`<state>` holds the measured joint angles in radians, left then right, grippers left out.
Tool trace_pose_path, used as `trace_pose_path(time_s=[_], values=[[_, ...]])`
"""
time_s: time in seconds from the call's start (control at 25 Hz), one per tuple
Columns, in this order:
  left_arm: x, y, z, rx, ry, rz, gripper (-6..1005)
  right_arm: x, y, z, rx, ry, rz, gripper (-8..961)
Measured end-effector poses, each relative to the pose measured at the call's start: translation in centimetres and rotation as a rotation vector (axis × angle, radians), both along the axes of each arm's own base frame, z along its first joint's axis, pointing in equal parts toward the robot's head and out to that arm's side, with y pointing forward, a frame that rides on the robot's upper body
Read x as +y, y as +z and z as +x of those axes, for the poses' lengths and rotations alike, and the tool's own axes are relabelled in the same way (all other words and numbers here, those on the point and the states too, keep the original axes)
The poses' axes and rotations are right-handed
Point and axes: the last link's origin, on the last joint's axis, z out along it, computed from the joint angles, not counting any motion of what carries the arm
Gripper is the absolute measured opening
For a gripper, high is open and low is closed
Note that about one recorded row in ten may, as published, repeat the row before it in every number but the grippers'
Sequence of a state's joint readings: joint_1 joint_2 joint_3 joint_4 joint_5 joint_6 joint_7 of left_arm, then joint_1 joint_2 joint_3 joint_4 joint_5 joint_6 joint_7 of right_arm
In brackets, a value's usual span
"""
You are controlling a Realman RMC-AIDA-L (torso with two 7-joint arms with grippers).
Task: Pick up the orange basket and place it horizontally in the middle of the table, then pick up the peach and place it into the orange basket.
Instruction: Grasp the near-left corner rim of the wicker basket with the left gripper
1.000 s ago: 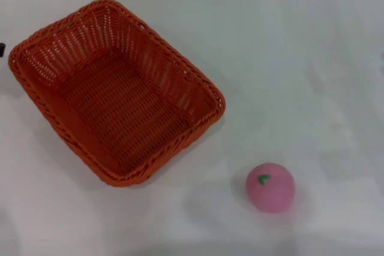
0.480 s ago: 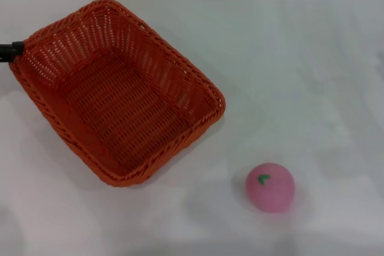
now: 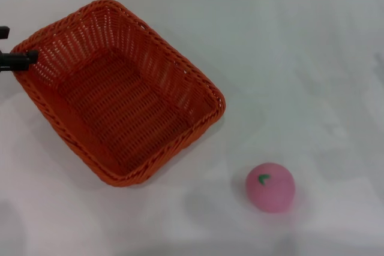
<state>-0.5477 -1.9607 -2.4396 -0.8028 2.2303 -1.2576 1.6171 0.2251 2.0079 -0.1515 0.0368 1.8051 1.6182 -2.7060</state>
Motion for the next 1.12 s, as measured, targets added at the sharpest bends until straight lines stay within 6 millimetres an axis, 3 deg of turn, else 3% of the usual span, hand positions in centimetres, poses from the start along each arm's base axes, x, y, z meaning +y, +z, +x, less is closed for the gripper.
trace_pose_path(time_s=[0.48,0.68,1.12], values=[[-0.1,-1.8,-0.3,0.002,0.016,-0.035,876,-0.1,0.1,0.0,-0.002,0.001,0.002,841],[-0.2,-1.8,-0.4,0.010,0.022,-0.037,726,-0.1,0.2,0.1,-0.004,0.001,0.004,841],[-0.3,-2.1,-0.3,0.013,0.017,-0.038,500,0.2,0.2,-0.1,-0.010,0.009,0.006,841]])
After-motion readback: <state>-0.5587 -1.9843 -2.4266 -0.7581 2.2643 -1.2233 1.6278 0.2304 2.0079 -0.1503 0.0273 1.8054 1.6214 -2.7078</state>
